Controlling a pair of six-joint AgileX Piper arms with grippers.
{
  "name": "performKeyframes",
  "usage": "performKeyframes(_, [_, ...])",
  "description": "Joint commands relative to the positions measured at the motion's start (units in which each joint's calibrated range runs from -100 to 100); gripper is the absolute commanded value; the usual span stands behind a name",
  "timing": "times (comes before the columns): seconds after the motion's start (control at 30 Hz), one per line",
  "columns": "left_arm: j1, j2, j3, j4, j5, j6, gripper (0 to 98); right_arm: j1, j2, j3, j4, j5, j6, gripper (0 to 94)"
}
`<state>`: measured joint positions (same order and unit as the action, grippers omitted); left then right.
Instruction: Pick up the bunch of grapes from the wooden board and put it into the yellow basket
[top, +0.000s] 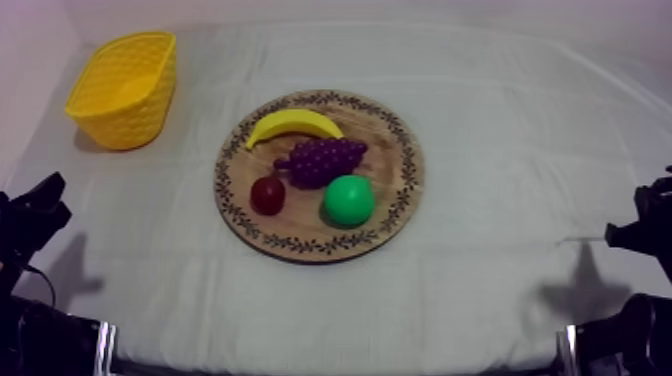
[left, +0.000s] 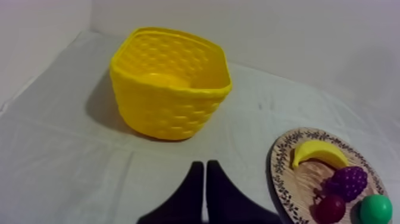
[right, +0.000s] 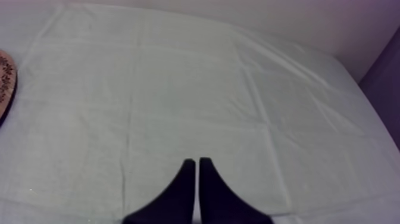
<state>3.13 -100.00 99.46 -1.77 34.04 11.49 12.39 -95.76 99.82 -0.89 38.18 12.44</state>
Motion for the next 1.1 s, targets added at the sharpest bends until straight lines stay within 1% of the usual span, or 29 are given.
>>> performKeyframes(0.0, [-0.1,0.0,0.0,-0.01,0.0,0.0,0.1,0.0,0.0,0.0,0.0,0.0,0.0,0.3])
performKeyframes(0.27, [0.0,0.0,0.0,-0.01,0.0,0.0,0.1,0.0,0.0,0.0,0.0,0.0,0.0,0.3])
performKeyframes(0.33, [0.8,0.0,0.0,-0.01,0.0,-0.2,0.1,0.0,0.0,0.0,0.0,0.0,0.0,0.3])
performKeyframes(0.43, [3.7,0.0,0.0,-0.01,0.0,-0.5,0.1,0.0,0.0,0.0,0.0,0.0,0.0,0.3])
performKeyframes(0.73, [16.1,0.1,-0.2,-0.01,-0.2,-0.1,0.1,0.0,0.0,0.0,0.0,0.0,0.0,0.3])
performKeyframes(0.77, [17.1,0.4,-0.5,-0.31,0.6,0.9,0.4,0.0,0.0,0.0,0.0,0.0,0.0,0.3])
performKeyframes(0.83, [18.7,2.6,-2.7,-2.19,5.6,3.7,0.2,0.0,0.0,0.0,0.0,0.0,0.0,0.3])
performKeyframes(0.87, [19.7,4.5,-3.7,-2.80,7.5,4.2,0.2,0.0,0.0,0.0,0.0,0.0,0.0,0.3])
performKeyframes(0.9, [20.8,6.8,-4.4,-3.30,8.3,4.2,0.1,0.0,0.0,0.0,0.0,0.0,0.0,0.3])
performKeyframes(0.97, [22.9,12.3,-5.2,-4.16,7.8,3.9,0.1,0.0,0.0,0.0,0.0,0.0,0.0,0.3])
performKeyframes(1.07, [25.3,20.9,-6.7,-4.80,4.3,1.5,0.0,0.0,0.0,0.0,0.0,0.0,0.0,0.3])
